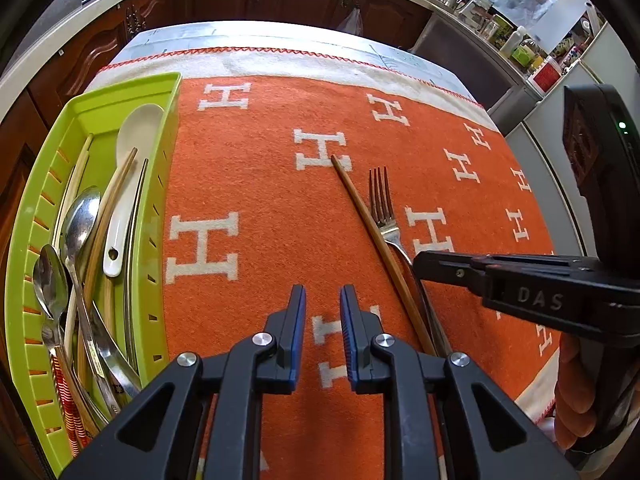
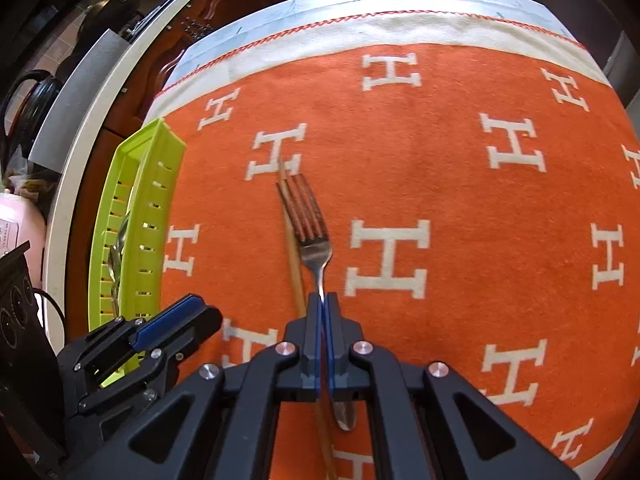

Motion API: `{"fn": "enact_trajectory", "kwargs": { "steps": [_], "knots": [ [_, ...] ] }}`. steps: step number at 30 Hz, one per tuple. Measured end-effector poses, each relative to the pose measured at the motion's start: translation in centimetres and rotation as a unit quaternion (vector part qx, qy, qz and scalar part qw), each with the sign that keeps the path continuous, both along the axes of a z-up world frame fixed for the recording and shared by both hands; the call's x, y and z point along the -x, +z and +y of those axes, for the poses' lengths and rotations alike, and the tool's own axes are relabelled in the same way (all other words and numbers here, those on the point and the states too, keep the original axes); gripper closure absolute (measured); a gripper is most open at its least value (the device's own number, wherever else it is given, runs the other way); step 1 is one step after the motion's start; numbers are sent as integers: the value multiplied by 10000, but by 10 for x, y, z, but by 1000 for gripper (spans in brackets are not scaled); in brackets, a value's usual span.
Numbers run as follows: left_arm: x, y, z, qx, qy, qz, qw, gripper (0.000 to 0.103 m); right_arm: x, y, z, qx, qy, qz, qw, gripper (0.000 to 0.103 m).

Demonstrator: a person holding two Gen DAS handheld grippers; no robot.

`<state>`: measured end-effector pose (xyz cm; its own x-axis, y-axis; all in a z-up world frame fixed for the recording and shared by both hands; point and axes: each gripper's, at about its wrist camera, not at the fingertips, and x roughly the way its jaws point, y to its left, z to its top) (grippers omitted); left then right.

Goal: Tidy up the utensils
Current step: 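Grasp the wooden chopstick with the left gripper while the right holds the fork, then carry the chopstick and fork into the green tray and open both grippers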

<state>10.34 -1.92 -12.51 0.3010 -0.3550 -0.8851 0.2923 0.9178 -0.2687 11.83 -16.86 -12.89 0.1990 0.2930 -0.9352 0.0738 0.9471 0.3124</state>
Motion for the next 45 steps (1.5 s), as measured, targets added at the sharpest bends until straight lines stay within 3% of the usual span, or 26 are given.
{"fn": "enact_trajectory", "kwargs": {
  "steps": [6,11,13,16,20,26,29,35,37,38,39,45],
  "knots": [
    [1,-3,-2,-40,-6,48,10000,87,-7,-7,10,148,140,45,9998,96],
    [0,-4,-4,-39,2,83,10000,86,-2,-3,35,874,700,-280,9933,94],
    [0,-5,-5,-33,5,125,9999,86,2,-2,40,1121,824,-405,9895,99],
    [-2,-8,-11,26,-18,229,9997,82,6,2,28,980,537,-539,9923,99],
    [-6,-12,-22,117,111,375,9992,53,16,14,-4,560,102,-692,9960,99],
    [-12,-15,-48,-29,195,552,9983,52,35,15,-35,383,-168,-676,9968,99],
    [-8,-15,-62,-460,216,386,9980,52,43,14,-46,242,-299,-712,9967,99],
    [4,-15,-83,-1108,113,67,9938,54,49,17,-51,179,-404,-856,9954,99],
    [7,-15,-88,-1259,98,-28,9920,62,50,17,-53,201,-416,-888,9950,99],
    [8,-14,-88,-1291,90,-75,9916,77,52,17,-55,193,-432,-900,9948,99],
    [9,-13,-88,-1237,69,-71,9923,94,52,17,-55,189,-446,-907,9947,99],
    [11,-11,-75,-852,40,10,9964,98,57,19,-59,151,-495,-953,9941,99]
  ]
}}
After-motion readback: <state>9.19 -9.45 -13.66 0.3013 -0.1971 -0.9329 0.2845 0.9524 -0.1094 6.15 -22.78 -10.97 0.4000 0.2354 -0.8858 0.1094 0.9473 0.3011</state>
